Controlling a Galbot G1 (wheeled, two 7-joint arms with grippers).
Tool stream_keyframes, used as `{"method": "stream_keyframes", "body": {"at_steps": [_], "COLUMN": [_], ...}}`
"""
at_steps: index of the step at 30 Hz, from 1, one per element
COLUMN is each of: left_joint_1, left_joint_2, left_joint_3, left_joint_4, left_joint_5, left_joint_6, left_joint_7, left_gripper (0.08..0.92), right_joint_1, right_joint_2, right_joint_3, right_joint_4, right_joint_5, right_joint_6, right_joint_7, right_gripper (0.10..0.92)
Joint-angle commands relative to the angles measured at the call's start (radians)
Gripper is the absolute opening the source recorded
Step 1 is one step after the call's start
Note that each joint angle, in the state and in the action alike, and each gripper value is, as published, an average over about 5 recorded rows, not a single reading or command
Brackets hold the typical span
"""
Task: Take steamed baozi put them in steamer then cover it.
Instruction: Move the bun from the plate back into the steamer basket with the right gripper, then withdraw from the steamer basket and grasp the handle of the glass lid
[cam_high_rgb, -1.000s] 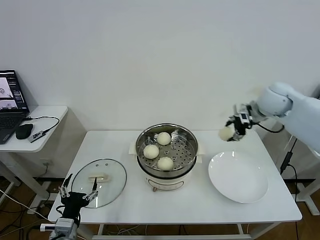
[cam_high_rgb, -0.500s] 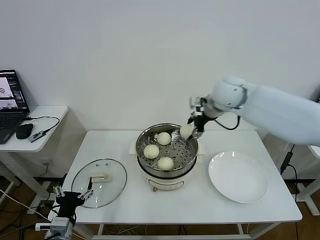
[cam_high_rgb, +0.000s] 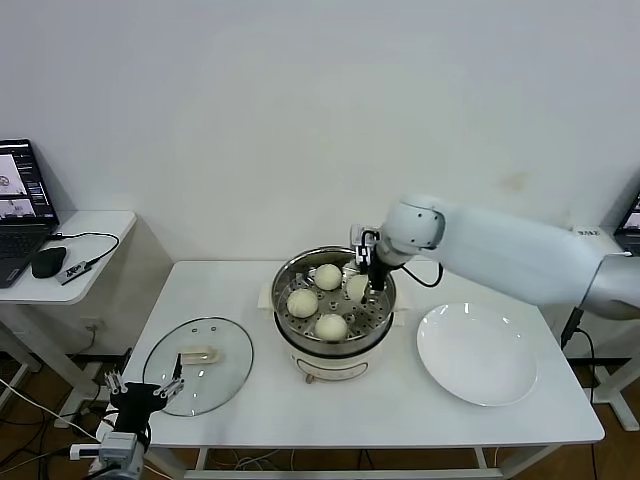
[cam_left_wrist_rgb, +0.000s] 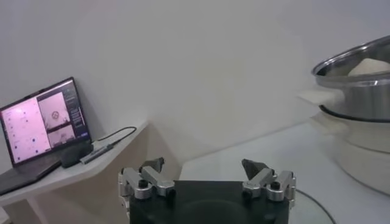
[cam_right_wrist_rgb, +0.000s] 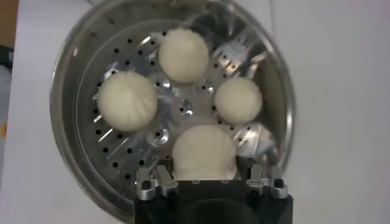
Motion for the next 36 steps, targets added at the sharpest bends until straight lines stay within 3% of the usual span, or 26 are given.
{"method": "stream_keyframes", "body": {"at_steps": [1,14,22,28,32,36], "left_joint_1": [-0.003,-0.003,0.0,-0.003,-0.007,-0.011], "left_joint_2": [0.002,0.0,-0.003,-0.005,-0.006,-0.008], "left_joint_3": [-0.003,-0.006,-0.011,-0.011,-0.006,0.0], "left_joint_4": [0.003,0.003,-0.001,-0.003,-0.001,0.006], "left_joint_5": [-0.002,-0.004,-0.008,-0.009,-0.009,-0.008], "left_joint_6": [0.001,0.0,0.0,0.001,0.001,0.0], "left_joint_7": [0.001,0.0,0.0,0.0,0.0,0.0], "left_gripper": [0.823,0.823,0.823,0.823,0.823,0.823], "right_joint_1": [-0.07,-0.087,-0.069,-0.039,-0.072,-0.227], "right_joint_2": [0.04,0.053,0.015,-0.097,-0.203,-0.34], "right_joint_3": [0.019,0.041,0.08,0.147,0.211,0.362], "right_joint_4": [-0.05,-0.073,-0.029,0.113,0.24,0.352], "right_joint_5": [-0.042,-0.06,-0.05,-0.025,0.008,0.049], "right_joint_6": [-0.024,-0.024,-0.025,-0.025,-0.024,0.011], "right_joint_7": [0.023,0.022,0.022,0.036,0.14,0.345], "right_gripper": [0.646,0.652,0.809,0.822,0.823,0.823]}}
